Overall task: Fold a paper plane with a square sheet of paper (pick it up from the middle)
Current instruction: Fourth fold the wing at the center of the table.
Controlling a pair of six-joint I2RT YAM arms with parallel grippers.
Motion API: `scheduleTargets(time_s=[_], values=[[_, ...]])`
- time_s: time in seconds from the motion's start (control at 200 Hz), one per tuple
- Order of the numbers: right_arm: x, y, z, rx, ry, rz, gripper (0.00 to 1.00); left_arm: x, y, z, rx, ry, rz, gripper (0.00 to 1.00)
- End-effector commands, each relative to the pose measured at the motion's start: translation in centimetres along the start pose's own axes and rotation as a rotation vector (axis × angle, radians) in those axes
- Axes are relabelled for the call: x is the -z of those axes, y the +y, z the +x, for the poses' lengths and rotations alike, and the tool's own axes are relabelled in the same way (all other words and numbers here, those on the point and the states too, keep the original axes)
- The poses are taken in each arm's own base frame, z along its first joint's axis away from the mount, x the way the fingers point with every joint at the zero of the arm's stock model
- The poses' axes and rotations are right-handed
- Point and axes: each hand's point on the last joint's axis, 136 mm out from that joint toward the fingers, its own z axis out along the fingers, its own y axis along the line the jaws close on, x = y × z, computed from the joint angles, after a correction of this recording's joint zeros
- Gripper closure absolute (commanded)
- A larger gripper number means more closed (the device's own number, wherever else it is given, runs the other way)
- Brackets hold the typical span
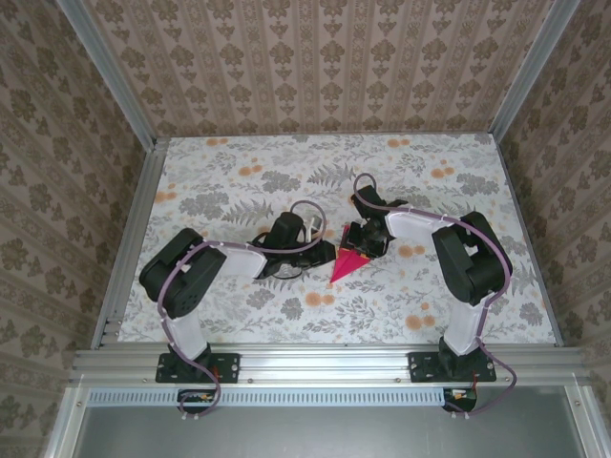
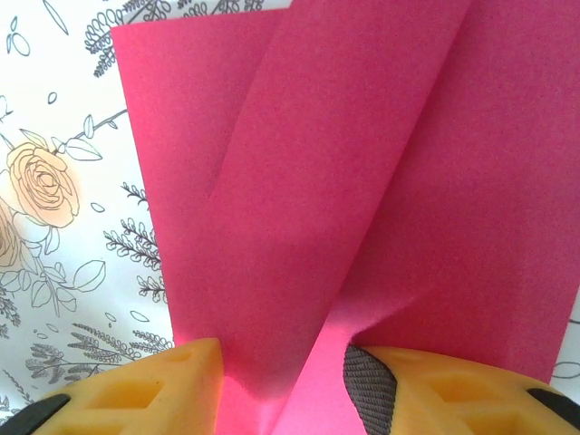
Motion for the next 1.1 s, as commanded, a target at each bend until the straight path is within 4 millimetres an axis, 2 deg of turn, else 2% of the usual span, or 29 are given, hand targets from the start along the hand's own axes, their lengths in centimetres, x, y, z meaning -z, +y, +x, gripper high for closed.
scheduleTargets(time_s=[0.0, 0.24, 0.56, 1.095], values=[[-4.3, -9.2, 4.5, -0.037, 0.148, 0.338, 0.51, -0.8, -1.4, 0.0, -0.037, 0.027, 0.045, 0.84], [-4.4, -9.1, 4.6, -0.04, 0.153, 0.338, 0.51, -2.0, -1.4, 0.7, -0.044, 0.073, 0.047, 0.84], [-4.7, -9.4, 4.8, -0.053, 0.164, 0.351, 0.52, -2.5, 1.0, 1.8, 0.002, 0.105, -0.033, 0.85], [-5.3, -9.7, 5.0, -0.045, 0.182, 0.364, 0.52, -3.0, 2.1, 2.8, 0.028, 0.135, -0.069, 0.85]])
